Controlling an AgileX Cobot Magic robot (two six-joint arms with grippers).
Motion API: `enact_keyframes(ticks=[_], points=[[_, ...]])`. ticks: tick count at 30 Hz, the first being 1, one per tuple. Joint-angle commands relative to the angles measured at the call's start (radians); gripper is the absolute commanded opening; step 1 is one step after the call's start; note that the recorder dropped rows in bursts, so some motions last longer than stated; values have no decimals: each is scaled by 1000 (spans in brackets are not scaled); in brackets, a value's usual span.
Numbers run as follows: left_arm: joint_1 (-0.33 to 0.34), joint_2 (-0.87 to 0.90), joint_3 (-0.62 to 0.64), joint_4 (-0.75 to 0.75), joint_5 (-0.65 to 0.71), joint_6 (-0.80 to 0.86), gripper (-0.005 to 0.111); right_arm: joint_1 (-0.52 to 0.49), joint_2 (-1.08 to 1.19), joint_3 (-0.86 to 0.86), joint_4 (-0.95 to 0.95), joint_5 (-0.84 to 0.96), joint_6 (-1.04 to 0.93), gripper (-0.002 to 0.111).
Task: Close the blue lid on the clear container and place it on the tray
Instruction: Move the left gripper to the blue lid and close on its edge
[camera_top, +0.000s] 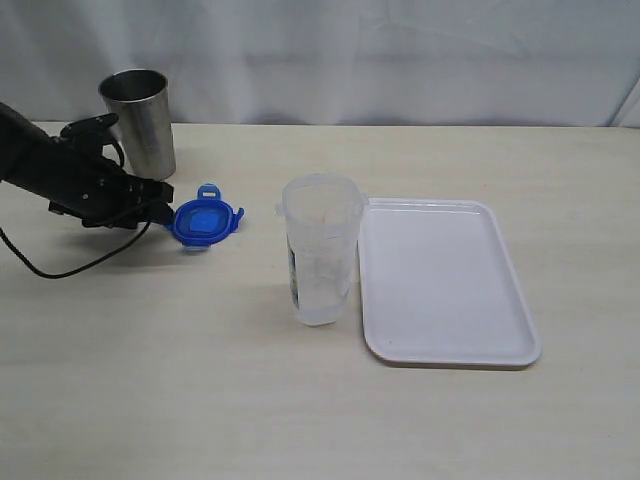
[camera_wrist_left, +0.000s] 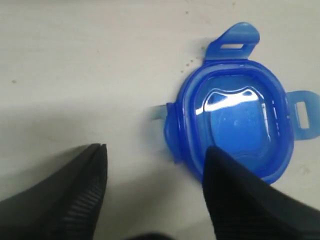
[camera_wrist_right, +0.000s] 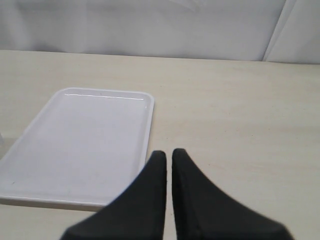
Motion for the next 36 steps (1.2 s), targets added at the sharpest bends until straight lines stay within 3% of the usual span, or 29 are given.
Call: enact_keyframes(ticks=[1, 8, 14, 22, 36], points=[[-3, 24, -7, -148, 4, 142, 54, -4, -5, 3, 1, -6, 1, 4], [-3, 43, -7, -290, -8, 245, 54, -4, -5, 3, 1, -6, 1, 4], [-3, 43, 0, -294, -52, 247, 53, -4, -5, 3, 1, -6, 1, 4], [-3, 43, 4, -294, -23, 253, 31, -4, -5, 3, 1, -6, 1, 4], [-3, 43, 4, -330, 7, 255, 28, -4, -5, 3, 1, -6, 1, 4]])
